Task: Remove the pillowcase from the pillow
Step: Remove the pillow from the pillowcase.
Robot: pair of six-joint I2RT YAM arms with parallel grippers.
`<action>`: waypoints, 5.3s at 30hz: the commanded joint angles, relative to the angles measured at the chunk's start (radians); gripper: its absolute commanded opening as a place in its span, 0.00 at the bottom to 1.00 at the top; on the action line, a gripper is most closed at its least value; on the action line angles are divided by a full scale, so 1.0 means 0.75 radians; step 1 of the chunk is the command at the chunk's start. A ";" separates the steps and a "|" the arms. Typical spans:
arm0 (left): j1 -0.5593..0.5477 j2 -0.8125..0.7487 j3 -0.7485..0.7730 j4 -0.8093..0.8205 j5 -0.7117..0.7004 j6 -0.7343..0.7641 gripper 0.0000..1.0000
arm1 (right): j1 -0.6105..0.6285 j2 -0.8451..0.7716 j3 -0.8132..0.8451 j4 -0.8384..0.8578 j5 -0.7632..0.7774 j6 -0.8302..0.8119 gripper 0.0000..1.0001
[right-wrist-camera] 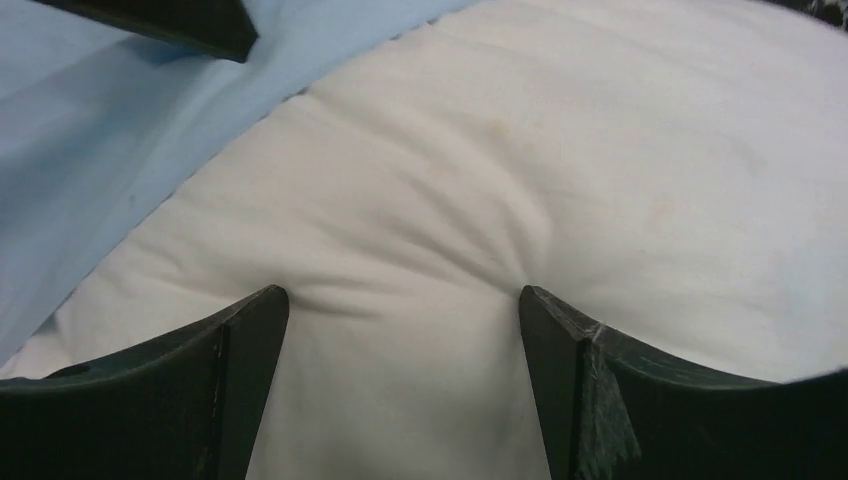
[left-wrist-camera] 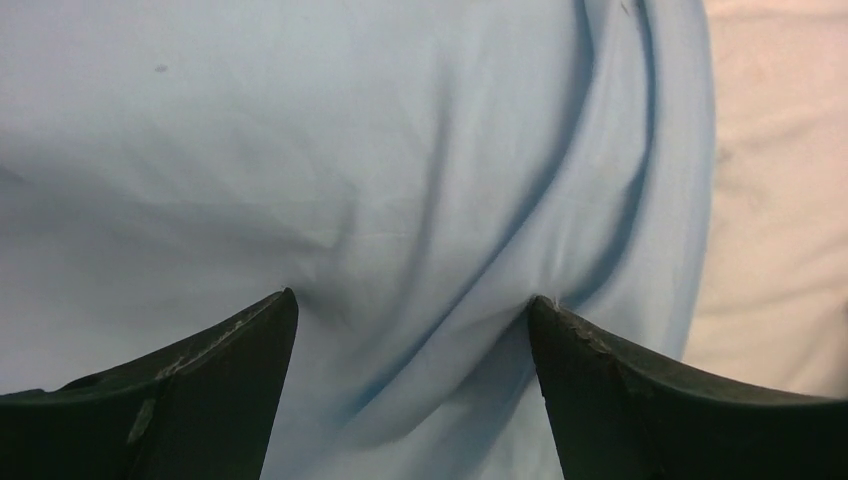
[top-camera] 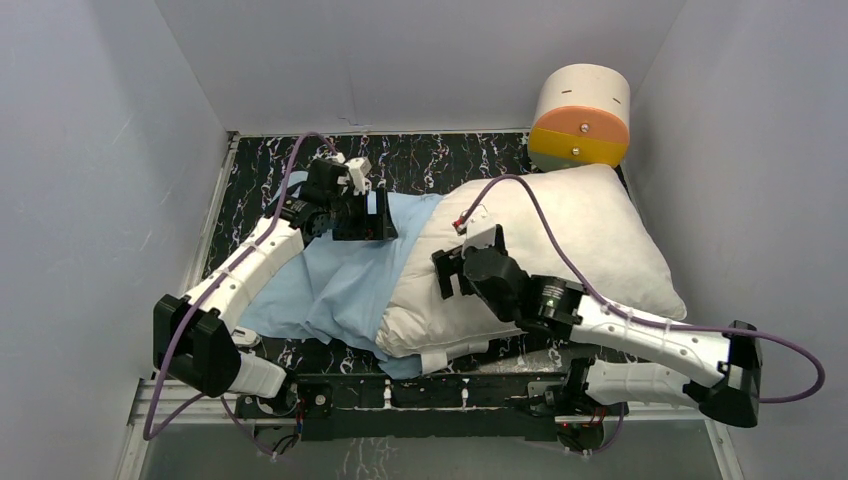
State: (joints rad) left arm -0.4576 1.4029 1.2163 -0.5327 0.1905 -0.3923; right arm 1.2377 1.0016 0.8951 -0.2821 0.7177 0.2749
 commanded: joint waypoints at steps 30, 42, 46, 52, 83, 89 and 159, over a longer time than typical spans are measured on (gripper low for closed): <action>0.608 0.302 0.205 0.147 0.782 0.114 0.98 | -0.169 -0.138 -0.356 -0.065 -0.078 0.663 0.04; 0.546 0.550 0.154 0.201 0.640 0.056 0.34 | -0.169 -0.074 -0.266 -0.056 -0.014 0.567 0.14; 0.602 0.428 0.071 0.222 0.347 0.006 0.00 | -0.172 -0.092 -0.226 -0.172 0.127 0.639 0.08; 0.709 0.326 -0.054 0.270 0.223 -0.044 0.00 | -0.172 -0.187 -0.152 0.068 -0.058 0.259 0.15; 0.709 0.412 -0.100 0.314 0.508 -0.044 0.00 | 0.411 0.503 -0.239 0.727 -0.146 -1.344 0.66; 0.710 0.382 -0.101 0.317 0.444 -0.048 0.00 | 0.413 0.380 -0.098 0.828 0.154 -1.334 0.00; 1.201 0.168 -0.104 0.216 0.218 -0.096 0.29 | 0.205 0.375 0.455 2.122 0.757 -1.979 0.00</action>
State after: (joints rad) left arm 0.4496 1.5589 1.1446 -0.3958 0.2623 -0.5003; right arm 1.3933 1.3602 1.1839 1.2396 1.2694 -1.1728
